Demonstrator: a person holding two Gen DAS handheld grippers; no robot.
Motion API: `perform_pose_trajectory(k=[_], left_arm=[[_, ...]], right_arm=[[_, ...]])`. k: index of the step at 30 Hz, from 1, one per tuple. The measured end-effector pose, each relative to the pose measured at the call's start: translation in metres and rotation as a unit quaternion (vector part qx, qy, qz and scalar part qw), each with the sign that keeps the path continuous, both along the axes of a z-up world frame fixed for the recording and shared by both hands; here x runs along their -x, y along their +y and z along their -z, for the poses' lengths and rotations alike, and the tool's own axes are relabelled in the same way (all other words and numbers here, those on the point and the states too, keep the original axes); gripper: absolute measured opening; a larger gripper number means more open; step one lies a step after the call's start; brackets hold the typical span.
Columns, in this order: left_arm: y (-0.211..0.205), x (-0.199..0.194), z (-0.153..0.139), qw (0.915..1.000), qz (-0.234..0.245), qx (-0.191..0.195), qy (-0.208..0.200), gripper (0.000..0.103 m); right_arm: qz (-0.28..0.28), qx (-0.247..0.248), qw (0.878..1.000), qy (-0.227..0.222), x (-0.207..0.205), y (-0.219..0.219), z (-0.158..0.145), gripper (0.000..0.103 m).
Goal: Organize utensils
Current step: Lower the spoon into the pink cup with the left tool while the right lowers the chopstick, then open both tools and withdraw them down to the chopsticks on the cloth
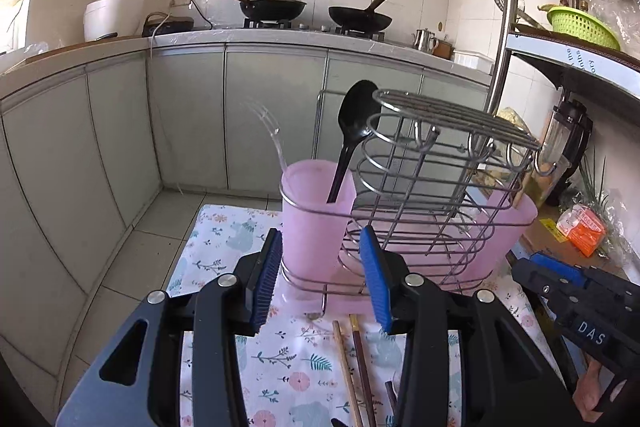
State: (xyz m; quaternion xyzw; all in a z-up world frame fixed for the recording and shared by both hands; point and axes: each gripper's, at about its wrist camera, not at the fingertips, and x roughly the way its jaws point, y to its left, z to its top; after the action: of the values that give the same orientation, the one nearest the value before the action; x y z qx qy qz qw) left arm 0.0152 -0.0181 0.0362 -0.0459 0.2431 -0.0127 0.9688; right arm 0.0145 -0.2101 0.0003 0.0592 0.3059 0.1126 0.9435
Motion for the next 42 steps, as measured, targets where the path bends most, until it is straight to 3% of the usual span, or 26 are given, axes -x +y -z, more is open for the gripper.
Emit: perform_pose_trajectory(k=[12, 42], left_arm=[[0.004, 0.01, 0.027, 0.999, -0.02, 0.001, 0.04, 0.041], [-0.001, 0.011, 0.035, 0.9984, -0.017, -0.004, 0.055, 0.041]], right_arm=[[-0.005, 0.018, 0.999, 0.037, 0.001, 0.016, 0.027, 0.028], [-0.007, 0.032, 0.998, 0.06, -0.006, 0.027, 0.04, 0.028]])
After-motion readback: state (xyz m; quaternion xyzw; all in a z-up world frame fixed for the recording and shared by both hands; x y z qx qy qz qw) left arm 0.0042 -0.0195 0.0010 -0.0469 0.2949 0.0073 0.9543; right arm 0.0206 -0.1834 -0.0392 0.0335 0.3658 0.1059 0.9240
